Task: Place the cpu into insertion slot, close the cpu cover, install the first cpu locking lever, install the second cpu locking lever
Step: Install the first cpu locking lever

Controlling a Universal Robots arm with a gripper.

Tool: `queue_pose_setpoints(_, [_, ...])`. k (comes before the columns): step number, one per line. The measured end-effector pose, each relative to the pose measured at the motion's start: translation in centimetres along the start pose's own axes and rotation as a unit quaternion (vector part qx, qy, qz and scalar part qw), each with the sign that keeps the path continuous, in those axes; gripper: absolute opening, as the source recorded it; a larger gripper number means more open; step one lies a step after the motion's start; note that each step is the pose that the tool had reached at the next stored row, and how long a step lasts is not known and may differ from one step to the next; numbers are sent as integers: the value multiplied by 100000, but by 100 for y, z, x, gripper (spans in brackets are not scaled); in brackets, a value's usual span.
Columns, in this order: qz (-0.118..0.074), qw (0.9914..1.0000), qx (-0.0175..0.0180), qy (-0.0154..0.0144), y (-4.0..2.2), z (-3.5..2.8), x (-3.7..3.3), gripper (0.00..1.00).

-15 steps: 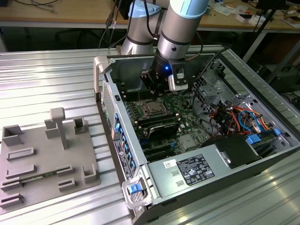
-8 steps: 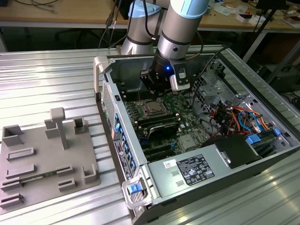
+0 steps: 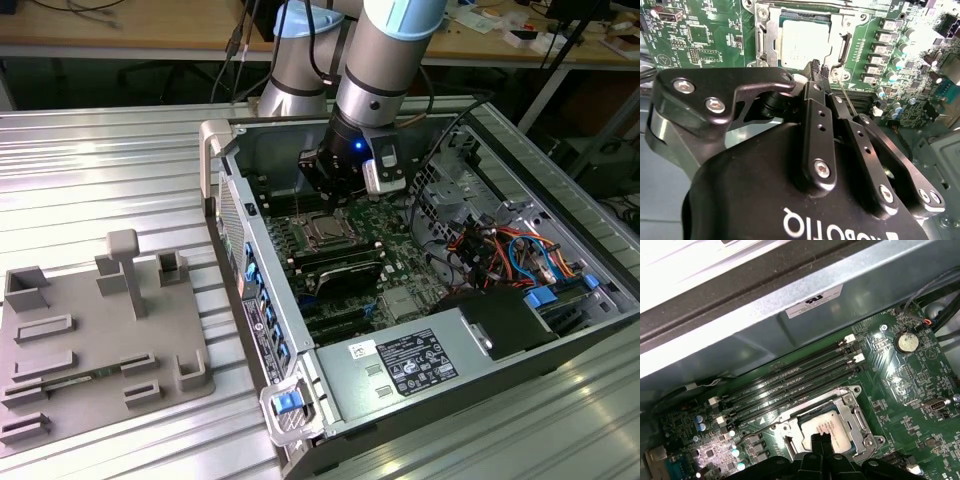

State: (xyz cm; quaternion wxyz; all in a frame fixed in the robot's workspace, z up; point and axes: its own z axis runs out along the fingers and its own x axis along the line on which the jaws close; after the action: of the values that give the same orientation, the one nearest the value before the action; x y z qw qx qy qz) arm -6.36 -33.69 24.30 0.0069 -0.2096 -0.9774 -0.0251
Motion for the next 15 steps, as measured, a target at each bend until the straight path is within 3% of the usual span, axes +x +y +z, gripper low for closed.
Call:
queue_pose_setpoints(7, [-376,99999,-122,70,-1,0,2,11])
queue_pose_setpoints(10, [-2154,99977,-62,156,-2,-1,3,11])
queue_pose_setpoints(12, [-4133,99914,-16,252,-2,-1,4,11])
queue_pose_setpoints(15, [-7138,99744,39,393,-1,-8,4,11])
